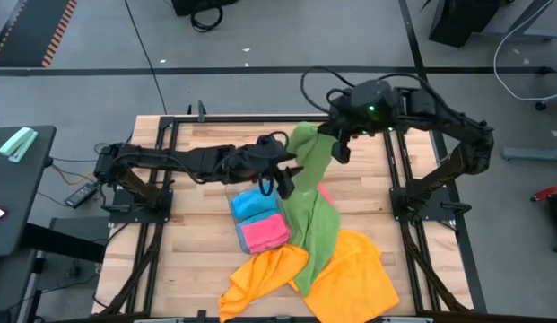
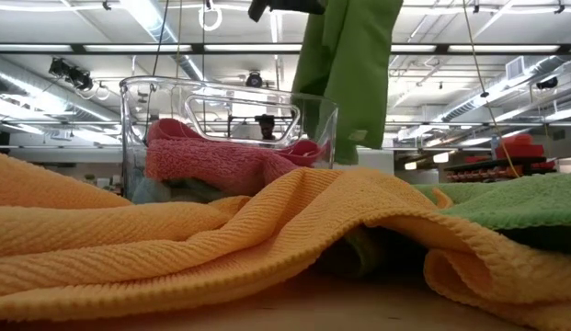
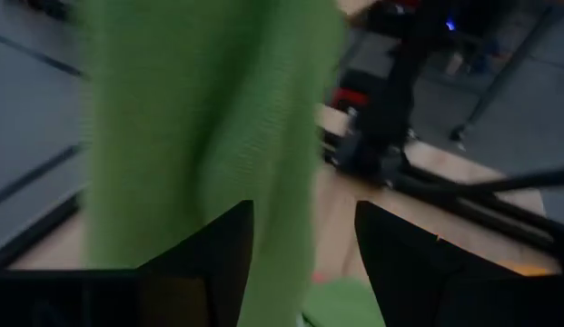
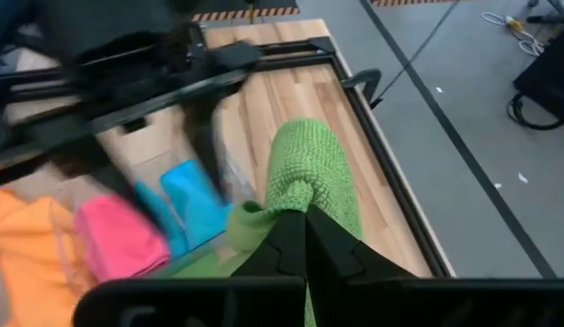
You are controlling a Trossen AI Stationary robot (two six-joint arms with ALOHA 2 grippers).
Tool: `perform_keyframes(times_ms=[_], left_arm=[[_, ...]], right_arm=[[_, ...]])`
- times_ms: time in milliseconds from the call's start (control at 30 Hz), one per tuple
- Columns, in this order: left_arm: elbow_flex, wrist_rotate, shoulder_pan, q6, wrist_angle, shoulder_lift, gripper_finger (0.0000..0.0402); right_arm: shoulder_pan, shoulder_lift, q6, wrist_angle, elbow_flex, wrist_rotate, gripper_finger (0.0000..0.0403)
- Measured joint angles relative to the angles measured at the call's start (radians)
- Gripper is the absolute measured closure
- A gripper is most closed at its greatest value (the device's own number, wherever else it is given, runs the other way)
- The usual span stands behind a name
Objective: Fold microfiber towels
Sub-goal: Fold the top green towel
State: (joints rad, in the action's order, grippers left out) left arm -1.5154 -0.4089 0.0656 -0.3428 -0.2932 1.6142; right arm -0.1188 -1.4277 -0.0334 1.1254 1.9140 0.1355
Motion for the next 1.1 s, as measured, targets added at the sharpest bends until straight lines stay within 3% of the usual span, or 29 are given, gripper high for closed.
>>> perform_keyframes(times_ms=[333, 633, 1100], left_arm=[[0.000, -0.006, -0.008, 0.277, 0.249, 0.000, 0.0162], [0.000, 0.064, -0.009, 0.282, 0.281, 0.005, 0.0174], [0.000, 0.067, -0.006, 0.246, 0.262, 0.018, 0.0185]], right_arm=[[0.096, -0.001, -0.009, 0.051, 0.019, 0.075, 0.0400], [0.098, -0.023, -0.069, 0.043, 0.019, 0.089, 0.0400], [0.102, -0.041, -0.063, -0.030, 0.049, 0.083, 0.0400]])
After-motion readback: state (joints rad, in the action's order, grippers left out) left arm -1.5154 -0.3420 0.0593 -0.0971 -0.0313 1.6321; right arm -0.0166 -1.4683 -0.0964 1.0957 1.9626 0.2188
